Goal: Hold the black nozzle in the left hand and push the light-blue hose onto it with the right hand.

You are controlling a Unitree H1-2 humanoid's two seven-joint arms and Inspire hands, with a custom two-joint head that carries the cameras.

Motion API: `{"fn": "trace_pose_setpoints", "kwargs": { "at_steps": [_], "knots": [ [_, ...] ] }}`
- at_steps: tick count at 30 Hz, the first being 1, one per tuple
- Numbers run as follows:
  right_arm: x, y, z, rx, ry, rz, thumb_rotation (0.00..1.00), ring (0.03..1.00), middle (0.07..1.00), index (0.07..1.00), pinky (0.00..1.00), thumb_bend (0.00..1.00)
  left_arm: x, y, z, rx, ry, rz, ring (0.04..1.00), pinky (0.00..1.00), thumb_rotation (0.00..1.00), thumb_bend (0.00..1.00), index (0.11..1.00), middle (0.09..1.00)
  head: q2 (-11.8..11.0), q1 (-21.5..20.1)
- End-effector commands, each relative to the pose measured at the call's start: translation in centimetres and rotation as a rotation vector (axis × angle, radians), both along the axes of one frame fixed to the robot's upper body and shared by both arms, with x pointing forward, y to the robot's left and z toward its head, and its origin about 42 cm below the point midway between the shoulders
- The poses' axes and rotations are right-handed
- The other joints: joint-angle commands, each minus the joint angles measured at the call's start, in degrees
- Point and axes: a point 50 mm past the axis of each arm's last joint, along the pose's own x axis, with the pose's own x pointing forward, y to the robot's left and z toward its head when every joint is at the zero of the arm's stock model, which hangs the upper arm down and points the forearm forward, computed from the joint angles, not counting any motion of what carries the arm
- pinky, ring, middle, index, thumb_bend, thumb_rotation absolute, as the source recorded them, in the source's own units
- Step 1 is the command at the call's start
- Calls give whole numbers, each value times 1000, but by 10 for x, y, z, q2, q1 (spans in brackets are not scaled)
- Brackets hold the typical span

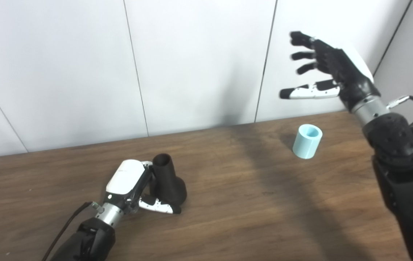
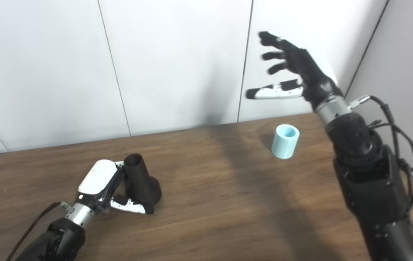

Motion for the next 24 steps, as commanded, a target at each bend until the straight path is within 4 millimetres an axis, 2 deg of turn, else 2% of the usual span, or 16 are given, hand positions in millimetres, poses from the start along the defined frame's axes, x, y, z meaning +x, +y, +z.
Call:
{"fn": "trace_pose_setpoints", "kwargs": {
  "at_steps": [1, 4, 6, 9, 11, 17, 19, 24],
  "knots": [
    [0, -20, 10, -51, -72, -54, 281, 772, 865, 870, 663, 789, -52, 19, -82, 121, 249, 7, 574, 479, 0, 525, 505, 440, 0, -2],
    [6, -42, -5, -121, -24, -144, 310, 784, 864, 871, 702, 789, -51, 20, -82, 133, 253, 0, 574, 487, 0, 524, 507, 432, -6, -8],
    [9, -50, -12, -139, -1, -173, 283, 789, 864, 871, 716, 770, -50, 21, -81, 138, 250, -4, 584, 503, 0, 524, 508, 431, -7, -11],
    [13, -59, -24, -109, 67, -197, 262, 794, 855, 862, 717, 802, -49, 23, -80, 131, 239, -8, 589, 508, 0, 524, 508, 439, -8, -9],
    [15, -62, -31, -65, 123, -206, 260, 805, 868, 867, 709, 810, -48, 25, -80, 128, 237, -6, 590, 507, 0, 524, 508, 441, -7, -8],
    [25, -71, -52, -17, 258, -169, 134, 842, 887, 870, 743, 795, -48, 28, -78, 121, 238, -4, 582, 491, 0, 524, 507, 432, -6, -11],
    [29, -72, -57, -12, 304, -154, 134, 868, 893, 892, 770, 847, -48, 29, -78, 123, 236, -5, 588, 503, 0, 523, 509, 433, -6, -12],
    [35, -69, -71, -16, 388, -132, 152, 890, 915, 919, 793, 860, -50, 30, -79, 126, 239, -2, 591, 519, 0, 524, 509, 439, -5, -12]
  ]
}}
